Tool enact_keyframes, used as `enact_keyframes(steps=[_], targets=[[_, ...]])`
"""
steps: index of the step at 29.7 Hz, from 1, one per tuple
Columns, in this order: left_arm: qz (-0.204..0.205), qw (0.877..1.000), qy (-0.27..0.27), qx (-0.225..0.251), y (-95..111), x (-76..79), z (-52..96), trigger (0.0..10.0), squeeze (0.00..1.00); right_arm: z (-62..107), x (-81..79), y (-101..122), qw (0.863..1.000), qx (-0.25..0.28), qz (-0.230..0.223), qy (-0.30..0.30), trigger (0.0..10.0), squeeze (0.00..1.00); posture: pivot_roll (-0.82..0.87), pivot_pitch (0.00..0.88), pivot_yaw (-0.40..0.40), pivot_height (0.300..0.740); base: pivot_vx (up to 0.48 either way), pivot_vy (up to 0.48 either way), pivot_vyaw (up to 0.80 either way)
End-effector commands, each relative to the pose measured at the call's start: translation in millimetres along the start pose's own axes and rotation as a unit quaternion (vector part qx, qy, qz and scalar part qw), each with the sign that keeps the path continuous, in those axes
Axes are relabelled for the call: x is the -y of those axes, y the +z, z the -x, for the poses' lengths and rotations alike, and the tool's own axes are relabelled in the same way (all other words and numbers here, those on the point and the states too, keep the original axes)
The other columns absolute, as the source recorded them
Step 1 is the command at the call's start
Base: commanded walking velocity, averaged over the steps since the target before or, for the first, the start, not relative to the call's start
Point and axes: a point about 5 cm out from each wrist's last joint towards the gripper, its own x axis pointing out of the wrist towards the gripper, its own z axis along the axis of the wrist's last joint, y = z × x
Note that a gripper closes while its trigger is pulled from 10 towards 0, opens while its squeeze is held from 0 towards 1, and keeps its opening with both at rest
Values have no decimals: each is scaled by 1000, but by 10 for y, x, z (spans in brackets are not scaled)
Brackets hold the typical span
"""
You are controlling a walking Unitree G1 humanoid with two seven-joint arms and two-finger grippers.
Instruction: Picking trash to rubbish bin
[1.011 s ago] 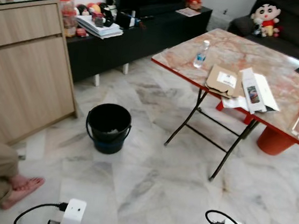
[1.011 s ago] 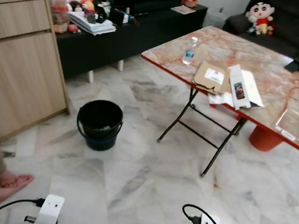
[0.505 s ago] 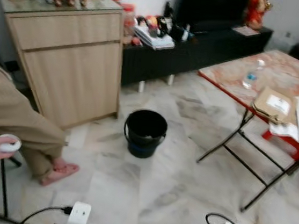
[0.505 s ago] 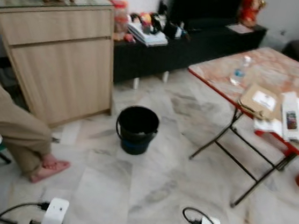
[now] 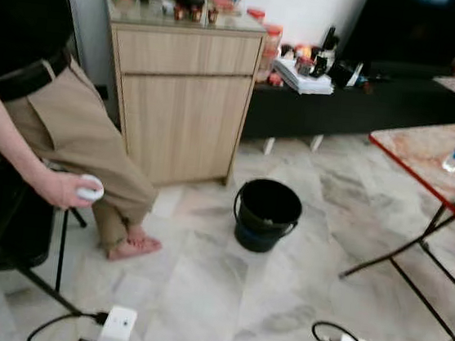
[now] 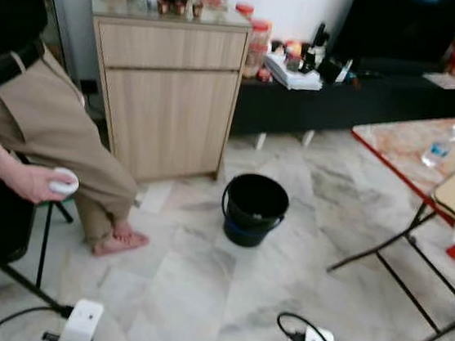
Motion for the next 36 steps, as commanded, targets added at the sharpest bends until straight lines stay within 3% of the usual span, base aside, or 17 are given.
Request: enact_keyframes(steps=[1, 6, 36], targets=[[-8, 1000, -12, 0, 34, 82, -5, 10000, 0, 10, 48, -2, 1000, 2, -13, -6, 10000, 0, 87, 0, -122, 740, 0, 0, 0], [-13, 1000, -15, 2, 43, 90, -6, 10000, 0, 8, 49, 5, 1000, 3, -12, -6, 10000, 0, 86, 0, -122, 740, 162, 0, 0], [-5, 1000, -12, 1, 46, 87, -8, 10000, 0, 9, 85, 39, 1000, 12, -24, -13, 10000, 0, 73, 0, -131, 740, 476, 0, 0]])
